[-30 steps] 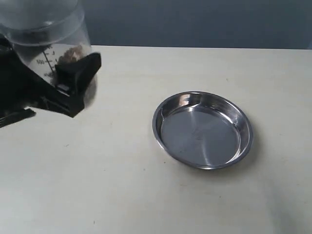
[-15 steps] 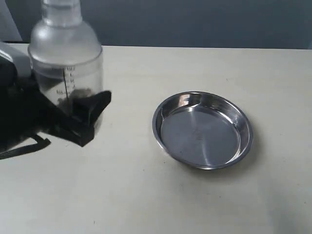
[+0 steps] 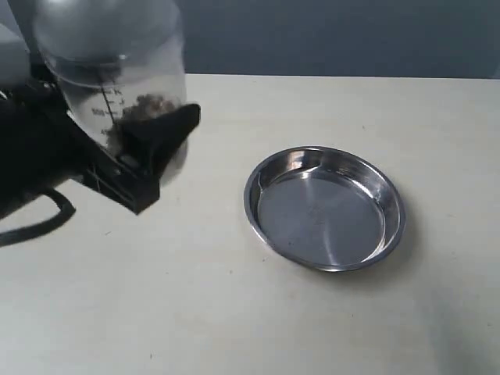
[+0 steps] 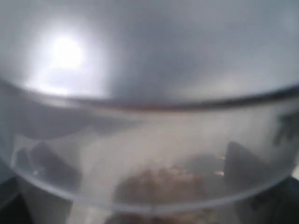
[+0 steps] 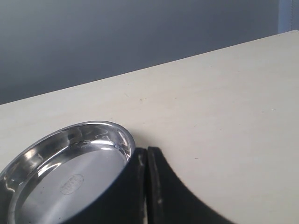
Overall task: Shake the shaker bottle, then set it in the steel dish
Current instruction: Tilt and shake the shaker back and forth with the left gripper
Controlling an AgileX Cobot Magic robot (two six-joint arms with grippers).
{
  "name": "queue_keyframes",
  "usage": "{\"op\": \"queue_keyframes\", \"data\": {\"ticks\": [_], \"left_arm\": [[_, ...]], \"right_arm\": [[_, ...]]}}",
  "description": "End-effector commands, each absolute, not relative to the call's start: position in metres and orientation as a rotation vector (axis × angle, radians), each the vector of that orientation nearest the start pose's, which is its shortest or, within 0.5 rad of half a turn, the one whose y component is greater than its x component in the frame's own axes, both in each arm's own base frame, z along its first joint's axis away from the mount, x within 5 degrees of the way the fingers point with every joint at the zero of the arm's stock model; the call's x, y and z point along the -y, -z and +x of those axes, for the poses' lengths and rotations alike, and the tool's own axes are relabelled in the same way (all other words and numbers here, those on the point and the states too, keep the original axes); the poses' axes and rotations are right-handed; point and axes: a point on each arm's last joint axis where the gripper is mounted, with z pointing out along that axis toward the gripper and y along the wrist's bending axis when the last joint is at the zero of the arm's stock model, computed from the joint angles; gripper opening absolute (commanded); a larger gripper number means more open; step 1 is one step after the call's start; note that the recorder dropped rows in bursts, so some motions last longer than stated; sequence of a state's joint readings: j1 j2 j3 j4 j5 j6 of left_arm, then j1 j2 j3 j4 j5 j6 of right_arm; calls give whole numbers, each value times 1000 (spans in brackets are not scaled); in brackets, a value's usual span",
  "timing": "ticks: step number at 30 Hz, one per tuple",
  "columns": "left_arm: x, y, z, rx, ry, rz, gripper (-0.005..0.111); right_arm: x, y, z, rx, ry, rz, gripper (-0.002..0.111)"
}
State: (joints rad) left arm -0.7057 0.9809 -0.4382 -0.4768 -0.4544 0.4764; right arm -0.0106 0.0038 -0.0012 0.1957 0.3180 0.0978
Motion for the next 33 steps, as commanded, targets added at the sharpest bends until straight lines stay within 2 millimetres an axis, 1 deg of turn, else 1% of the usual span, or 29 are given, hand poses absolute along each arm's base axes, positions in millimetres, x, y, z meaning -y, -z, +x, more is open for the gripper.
{"op": "queue_keyframes", "data": {"ticks": [1,2,3,4,5,7,8,9,10,12,13,14,15,16,17,19,20,21,22,24,25,26,27,28,30,31,32,33], "left_arm": [[94,-234,184,-1817,190,213,0],[96,-231,184,-1844,195,228,0],[102,-236,184,-1809,212,291,0],[107,-244,182,-1753,244,330,0],[114,-262,179,-1648,317,348,0],[119,-289,172,-1485,404,363,0],[119,-295,169,-1443,411,380,0],[118,-294,169,-1452,406,374,0],[114,-285,173,-1510,371,347,0],[102,-254,185,-1685,240,261,0],[97,-242,189,-1754,198,201,0],[96,-238,190,-1785,198,176,0],[99,-241,189,-1768,209,211,0],[106,-251,186,-1702,246,277,0],[112,-265,182,-1608,309,319,0],[120,-285,173,-1467,409,361,0],[120,-286,172,-1462,416,369,0],[117,-276,175,-1525,384,349,0],[111,-261,182,-1614,316,314,0],[98,-228,192,-1803,201,181,0],[97,-223,193,-1841,201,150,0],[100,-223,193,-1835,228,177,0],[108,-231,190,-1776,293,246,0],[116,-241,187,-1701,364,293,0],[130,-268,177,-1481,532,388,0],[132,-272,175,-1443,540,426,0],[131,-269,177,-1466,505,427,0],[127,-253,184,-1581,433,397,0]], "right_arm": [[-5,-186,54,-1780,-244,213,-1],[-5,-186,54,-1780,-244,213,-1],[-5,-186,54,-1780,-244,213,-1],[-5,-186,54,-1780,-244,213,-1],[-5,-186,54,-1780,-244,213,-1],[-5,-186,54,-1780,-244,213,-1],[-5,-186,54,-1780,-244,213,-1],[-5,-186,54,-1780,-244,213,-1],[-5,-186,54,-1780,-244,213,-1],[-5,-186,54,-1779,-251,217,-1],[-5,-186,54,-1779,-251,217,-1],[-5,-186,54,-1779,-251,217,-1],[-5,-186,54,-1779,-251,217,-1],[-5,-186,54,-1779,-251,217,-1],[-5,-186,54,-1779,-251,217,-1],[-5,-186,54,-1779,-251,217,-1],[-5,-186,54,-1779,-251,217,-1],[-5,-186,54,-1779,-251,217,-1],[-5,-186,54,-1779,-251,217,-1],[-5,-186,54,-1779,-251,217,-1],[-5,-186,54,-1779,-251,217,-1],[-5,-186,54,-1779,-251,217,-1],[-5,-186,54,-1779,-251,217,-1],[-5,-186,54,-1779,-251,217,-1],[-5,-186,54,-1779,-251,217,-1],[-5,-186,54,-1779,-251,217,-1],[-5,-186,54,-1779,-251,217,-1],[-5,-186,54,-1779,-251,217,-1]]}}
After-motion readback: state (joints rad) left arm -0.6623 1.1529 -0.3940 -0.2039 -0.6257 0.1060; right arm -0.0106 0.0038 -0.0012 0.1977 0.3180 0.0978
